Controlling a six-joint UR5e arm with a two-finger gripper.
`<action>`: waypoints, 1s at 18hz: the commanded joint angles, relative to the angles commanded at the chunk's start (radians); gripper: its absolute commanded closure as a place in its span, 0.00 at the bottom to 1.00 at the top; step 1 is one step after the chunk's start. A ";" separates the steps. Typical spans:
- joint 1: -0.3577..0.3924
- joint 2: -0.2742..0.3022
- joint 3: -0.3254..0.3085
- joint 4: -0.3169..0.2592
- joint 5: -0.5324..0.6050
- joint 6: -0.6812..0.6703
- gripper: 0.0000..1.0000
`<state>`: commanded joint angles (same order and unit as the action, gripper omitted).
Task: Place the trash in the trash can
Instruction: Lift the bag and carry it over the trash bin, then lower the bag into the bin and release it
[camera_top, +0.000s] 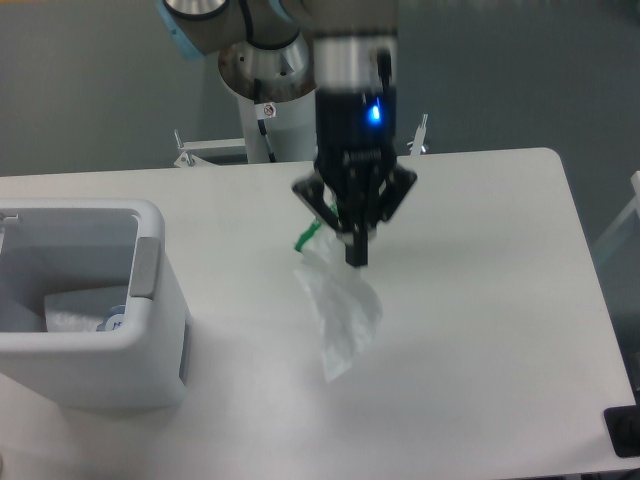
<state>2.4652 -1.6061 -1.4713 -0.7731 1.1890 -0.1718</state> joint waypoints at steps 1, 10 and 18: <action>-0.014 0.000 0.020 0.000 -0.018 0.003 1.00; -0.241 0.029 0.023 0.028 -0.069 0.199 1.00; -0.370 0.026 -0.058 0.028 -0.069 0.465 1.00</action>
<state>2.0954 -1.5800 -1.5293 -0.7455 1.1198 0.2929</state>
